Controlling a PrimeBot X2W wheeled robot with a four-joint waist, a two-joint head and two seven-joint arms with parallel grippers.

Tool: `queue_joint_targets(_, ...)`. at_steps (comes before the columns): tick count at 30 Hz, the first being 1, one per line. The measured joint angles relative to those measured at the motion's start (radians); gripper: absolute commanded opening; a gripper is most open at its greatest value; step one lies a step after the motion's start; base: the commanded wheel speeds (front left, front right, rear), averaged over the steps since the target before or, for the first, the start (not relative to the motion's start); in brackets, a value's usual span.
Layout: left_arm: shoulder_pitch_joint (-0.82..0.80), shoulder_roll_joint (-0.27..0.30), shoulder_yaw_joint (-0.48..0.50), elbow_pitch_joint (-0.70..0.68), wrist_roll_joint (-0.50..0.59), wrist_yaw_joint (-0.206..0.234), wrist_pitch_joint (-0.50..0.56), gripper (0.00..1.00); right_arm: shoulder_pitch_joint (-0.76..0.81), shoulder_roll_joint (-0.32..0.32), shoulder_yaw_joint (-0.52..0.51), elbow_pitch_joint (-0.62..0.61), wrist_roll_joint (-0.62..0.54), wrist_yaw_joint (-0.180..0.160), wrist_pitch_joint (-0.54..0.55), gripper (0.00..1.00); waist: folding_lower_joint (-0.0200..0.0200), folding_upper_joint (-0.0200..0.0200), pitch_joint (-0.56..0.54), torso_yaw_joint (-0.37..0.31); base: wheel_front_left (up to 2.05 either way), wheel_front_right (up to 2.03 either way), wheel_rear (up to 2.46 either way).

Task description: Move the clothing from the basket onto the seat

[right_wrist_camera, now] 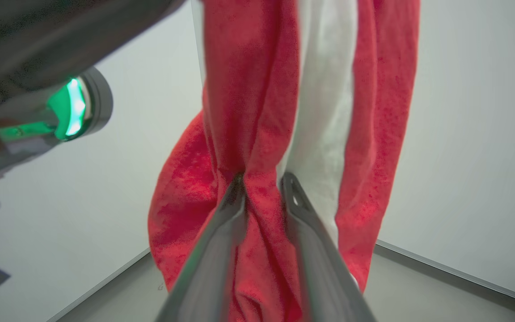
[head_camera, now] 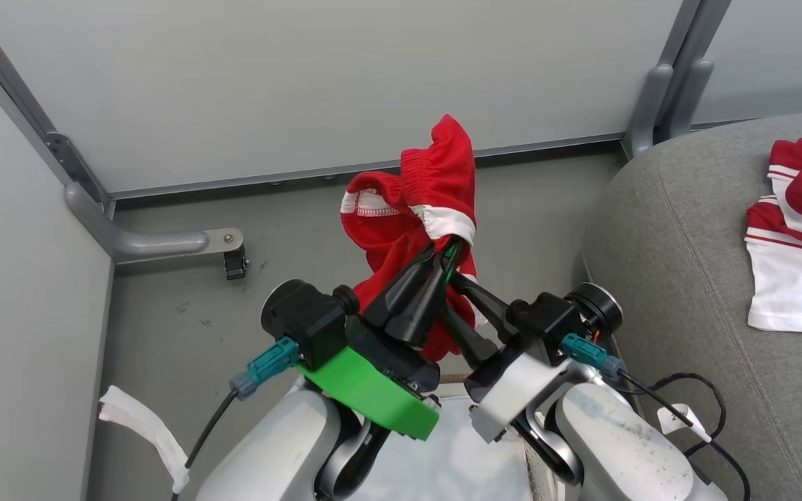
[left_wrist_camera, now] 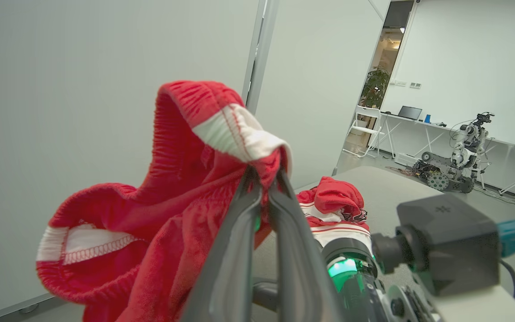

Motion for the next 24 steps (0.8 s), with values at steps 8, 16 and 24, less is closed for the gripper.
queue_joint_targets(8, -0.003, -0.002, -0.02, 0.0, -0.01, 0.0, 0.0, 0.0, -0.01, 0.003, 0.0, 0.028, 0.038, 0.0, 0.0, 0.0, 0.0, 0.0, 0.005, 0.013, 0.0, 0.0, 0.0)
queue_joint_targets(16, -0.003, -0.001, -0.01, 0.002, -0.01, 0.0, 0.0, 0.0, -0.009, 0.004, 0.002, 0.033, 0.057, 0.0, -0.001, 0.0, 0.0, 0.0, 0.014, 0.003, 0.0, 0.0, 0.0)
queue_joint_targets(24, -0.003, -0.009, 0.006, 0.005, -0.006, 0.0, 0.0, 0.0, -0.009, 0.004, 0.002, 0.022, 0.064, 0.0, -0.001, 0.0, 0.0, 0.0, 0.022, -0.012, 0.0, 0.0, 0.0)
